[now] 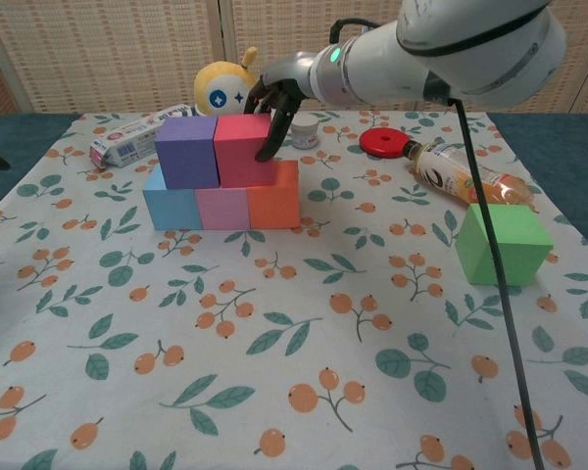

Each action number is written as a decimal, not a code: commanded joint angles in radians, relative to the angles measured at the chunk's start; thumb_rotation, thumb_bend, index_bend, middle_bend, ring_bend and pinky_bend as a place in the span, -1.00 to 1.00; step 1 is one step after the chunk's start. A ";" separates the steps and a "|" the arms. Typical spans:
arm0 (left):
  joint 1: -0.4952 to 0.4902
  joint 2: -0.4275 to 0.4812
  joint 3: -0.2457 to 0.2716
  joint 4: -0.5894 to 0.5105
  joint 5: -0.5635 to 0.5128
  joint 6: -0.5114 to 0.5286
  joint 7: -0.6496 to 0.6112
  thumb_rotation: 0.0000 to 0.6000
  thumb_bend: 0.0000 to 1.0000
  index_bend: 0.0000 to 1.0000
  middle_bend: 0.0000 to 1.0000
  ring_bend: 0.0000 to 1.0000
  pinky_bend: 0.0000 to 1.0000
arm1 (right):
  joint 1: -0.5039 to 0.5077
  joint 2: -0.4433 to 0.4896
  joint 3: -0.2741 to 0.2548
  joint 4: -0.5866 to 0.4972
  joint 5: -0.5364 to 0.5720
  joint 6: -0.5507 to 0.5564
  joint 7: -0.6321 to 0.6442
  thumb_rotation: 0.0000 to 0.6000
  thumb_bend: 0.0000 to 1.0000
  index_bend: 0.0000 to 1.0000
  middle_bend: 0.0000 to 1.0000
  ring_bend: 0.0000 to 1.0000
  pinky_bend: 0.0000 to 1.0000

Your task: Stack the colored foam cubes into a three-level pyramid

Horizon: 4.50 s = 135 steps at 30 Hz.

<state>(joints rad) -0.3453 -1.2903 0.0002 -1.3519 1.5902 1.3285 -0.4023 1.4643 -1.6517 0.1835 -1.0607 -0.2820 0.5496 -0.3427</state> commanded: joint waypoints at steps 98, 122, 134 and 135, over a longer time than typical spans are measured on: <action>-0.066 0.015 -0.014 -0.123 0.029 -0.063 0.123 1.00 -0.35 -0.56 -0.69 -0.85 -0.71 | -0.603 0.557 0.099 -0.727 -0.707 0.219 0.241 1.00 -0.87 -0.05 -0.44 -0.96 -1.00; -0.057 0.005 -0.011 -0.086 0.016 -0.033 0.082 1.00 -0.36 -0.57 -0.69 -0.85 -0.71 | 0.037 0.269 0.062 -0.206 -0.163 -0.125 0.141 1.00 -0.85 -0.17 -0.44 -0.96 -1.00; -0.054 -0.004 -0.011 -0.067 0.012 -0.025 0.055 1.00 -0.35 -0.57 -0.69 -0.85 -0.71 | 0.181 0.208 -0.064 -0.085 -0.024 -0.141 0.101 1.00 -0.85 -0.19 -0.45 -0.96 -1.00; -0.053 -0.005 -0.011 -0.067 0.012 -0.024 0.053 1.00 -0.35 -0.57 -0.69 -0.85 -0.71 | 0.187 0.207 -0.070 -0.082 -0.015 -0.141 0.101 1.00 -0.85 -0.20 -0.45 -0.96 -1.00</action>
<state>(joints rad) -0.3985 -1.2951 -0.0108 -1.4187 1.6025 1.3049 -0.3489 1.6442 -1.4403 0.1221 -1.1491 -0.3078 0.4081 -0.2395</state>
